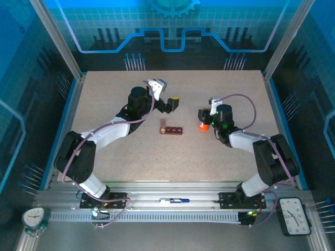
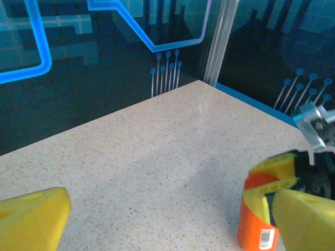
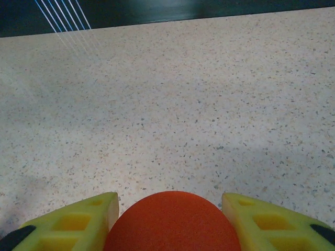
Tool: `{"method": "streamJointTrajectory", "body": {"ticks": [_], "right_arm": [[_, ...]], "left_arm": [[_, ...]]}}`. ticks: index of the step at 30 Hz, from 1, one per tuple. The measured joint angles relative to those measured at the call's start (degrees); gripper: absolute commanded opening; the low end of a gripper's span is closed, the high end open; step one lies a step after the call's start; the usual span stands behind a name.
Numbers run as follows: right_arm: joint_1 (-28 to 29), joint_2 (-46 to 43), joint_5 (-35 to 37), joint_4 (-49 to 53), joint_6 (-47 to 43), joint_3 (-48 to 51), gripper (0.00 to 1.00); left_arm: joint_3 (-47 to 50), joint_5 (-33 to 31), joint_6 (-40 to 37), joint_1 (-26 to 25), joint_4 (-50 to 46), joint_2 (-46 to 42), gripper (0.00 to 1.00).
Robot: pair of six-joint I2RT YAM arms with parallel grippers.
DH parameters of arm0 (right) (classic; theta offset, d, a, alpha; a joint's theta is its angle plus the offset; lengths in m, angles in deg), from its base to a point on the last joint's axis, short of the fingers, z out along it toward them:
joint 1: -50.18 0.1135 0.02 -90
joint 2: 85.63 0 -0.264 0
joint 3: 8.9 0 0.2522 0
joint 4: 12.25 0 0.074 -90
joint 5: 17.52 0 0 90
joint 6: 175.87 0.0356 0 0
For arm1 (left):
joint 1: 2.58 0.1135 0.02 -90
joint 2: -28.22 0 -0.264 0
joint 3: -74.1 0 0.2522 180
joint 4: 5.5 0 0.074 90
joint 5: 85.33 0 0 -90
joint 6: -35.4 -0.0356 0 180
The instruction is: Sort the pills into containers
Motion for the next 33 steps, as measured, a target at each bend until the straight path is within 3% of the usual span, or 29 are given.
{"method": "streamJointTrajectory", "body": {"ticks": [3, 11, 22, 28, 33], "right_arm": [[0.8, 0.0, 1.4, -1.8, 0.0, 1.4, 0.28], [2.3, -0.1, 3.9, -6.7, 0.1, 4.5, 0.57], [3.0, -4.7, 4.5, -5.5, 0.0, 6.3, 0.73], [3.0, -11.8, 2.3, 3.2, 0.0, 2.9, 0.75], [4.6, -13.0, -5.2, 18.8, -0.2, -12.9, 0.75]], "left_arm": [[0.4, -1.0, 0.0, 0.0, 0.4, -0.8, 0.99], [1.0, -2.6, 0.1, 0.0, 0.7, -1.9, 0.99], [2.1, -4.4, 1.6, 0.0, 1.3, -3.0, 0.99], [2.4, -7.3, 1.4, 0.0, 1.7, -3.5, 0.99], [2.0, -9.5, 2.4, 1.8, -0.9, -3.5, 0.99]]}}
